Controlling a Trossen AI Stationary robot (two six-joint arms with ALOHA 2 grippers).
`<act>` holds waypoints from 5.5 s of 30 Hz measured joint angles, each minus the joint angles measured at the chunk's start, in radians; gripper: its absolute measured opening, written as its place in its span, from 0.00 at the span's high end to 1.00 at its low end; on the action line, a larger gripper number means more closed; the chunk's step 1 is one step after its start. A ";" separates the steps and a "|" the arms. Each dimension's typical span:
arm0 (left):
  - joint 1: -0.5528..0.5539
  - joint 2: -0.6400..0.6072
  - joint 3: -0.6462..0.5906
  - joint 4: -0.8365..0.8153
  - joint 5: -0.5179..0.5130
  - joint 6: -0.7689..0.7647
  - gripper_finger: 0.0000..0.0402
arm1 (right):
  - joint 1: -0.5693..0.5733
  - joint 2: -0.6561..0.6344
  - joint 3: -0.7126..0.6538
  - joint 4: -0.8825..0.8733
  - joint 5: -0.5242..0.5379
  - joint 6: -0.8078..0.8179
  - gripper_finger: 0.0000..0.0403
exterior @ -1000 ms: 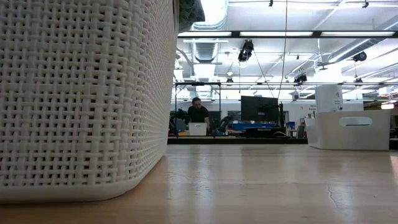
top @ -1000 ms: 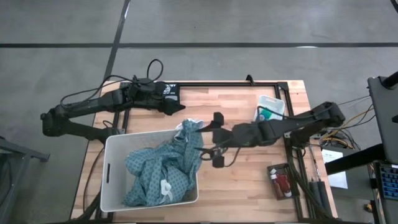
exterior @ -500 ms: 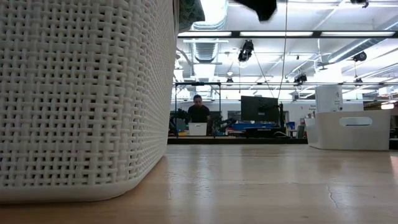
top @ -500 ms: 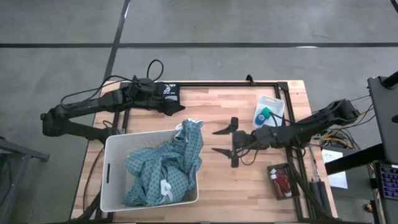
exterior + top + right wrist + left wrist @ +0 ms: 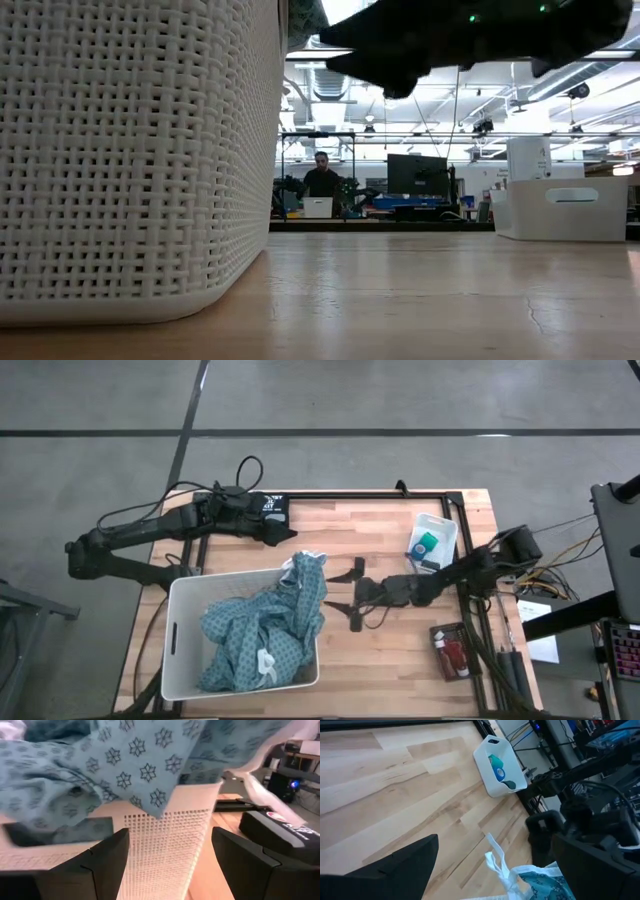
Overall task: Pick & Place Medicine items
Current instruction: Put the blue patient gown into the big white bin
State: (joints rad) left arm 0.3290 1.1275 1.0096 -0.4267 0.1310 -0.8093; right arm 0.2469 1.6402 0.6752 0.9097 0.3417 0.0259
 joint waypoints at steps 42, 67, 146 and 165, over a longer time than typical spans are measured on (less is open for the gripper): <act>0.000 0.002 0.000 -0.023 0.000 -0.002 0.02 | 0.002 0.617 1.502 -1.519 -0.134 -0.131 0.26; 0.000 0.002 0.000 -0.023 0.000 0.000 0.02 | -0.004 0.749 1.531 -1.597 -0.108 -0.102 0.24; 0.000 0.002 0.000 -0.023 0.000 -0.001 0.02 | 0.059 0.161 1.035 -1.073 -0.004 -0.332 0.25; 0.000 0.002 0.000 -0.023 0.000 -0.002 0.02 | 0.054 0.344 1.109 -1.053 0.053 -0.400 0.25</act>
State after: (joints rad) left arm 0.3290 1.1294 1.0092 -0.4496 0.1310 -0.8116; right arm 0.3006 1.9846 1.7837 -0.1431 0.3950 -0.3742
